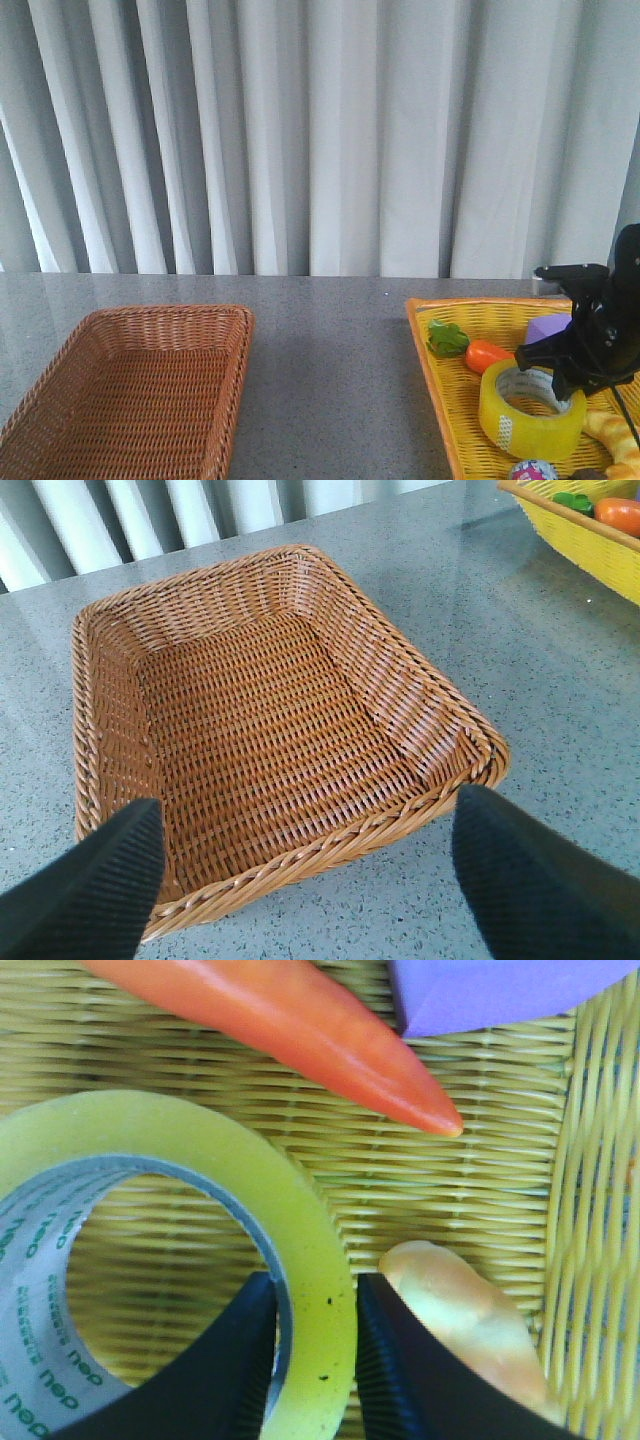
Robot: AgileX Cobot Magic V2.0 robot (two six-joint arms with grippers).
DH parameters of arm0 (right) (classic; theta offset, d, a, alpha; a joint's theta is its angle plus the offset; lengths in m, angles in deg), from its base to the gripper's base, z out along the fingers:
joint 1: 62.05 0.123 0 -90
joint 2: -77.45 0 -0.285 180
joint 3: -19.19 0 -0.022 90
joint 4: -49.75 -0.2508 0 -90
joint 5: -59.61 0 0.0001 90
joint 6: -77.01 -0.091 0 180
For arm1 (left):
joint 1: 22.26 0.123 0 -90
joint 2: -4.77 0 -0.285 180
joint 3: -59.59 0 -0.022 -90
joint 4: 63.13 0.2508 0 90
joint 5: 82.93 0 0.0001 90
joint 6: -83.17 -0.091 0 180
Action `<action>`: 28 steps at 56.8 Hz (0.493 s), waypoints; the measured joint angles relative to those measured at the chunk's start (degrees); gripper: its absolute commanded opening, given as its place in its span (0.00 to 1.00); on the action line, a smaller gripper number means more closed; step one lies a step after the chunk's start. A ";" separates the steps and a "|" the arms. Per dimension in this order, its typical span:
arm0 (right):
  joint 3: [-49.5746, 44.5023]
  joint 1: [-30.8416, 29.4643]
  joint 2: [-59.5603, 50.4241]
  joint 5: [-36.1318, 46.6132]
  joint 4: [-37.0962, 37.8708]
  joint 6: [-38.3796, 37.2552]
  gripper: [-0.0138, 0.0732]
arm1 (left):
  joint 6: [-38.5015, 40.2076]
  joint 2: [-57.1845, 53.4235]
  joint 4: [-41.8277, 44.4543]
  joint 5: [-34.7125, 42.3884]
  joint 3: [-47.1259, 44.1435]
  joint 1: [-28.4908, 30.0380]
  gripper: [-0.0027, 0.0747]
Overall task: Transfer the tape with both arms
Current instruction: 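Close the right gripper on the tape roll's rim, then lift the tape with the right gripper and carry it toward the brown basket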
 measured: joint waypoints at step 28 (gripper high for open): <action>1.60 9.74 -12.69 0.86 -7.17 7.81 0.37 | 0.00 0.00 0.00 0.00 0.00 0.00 0.78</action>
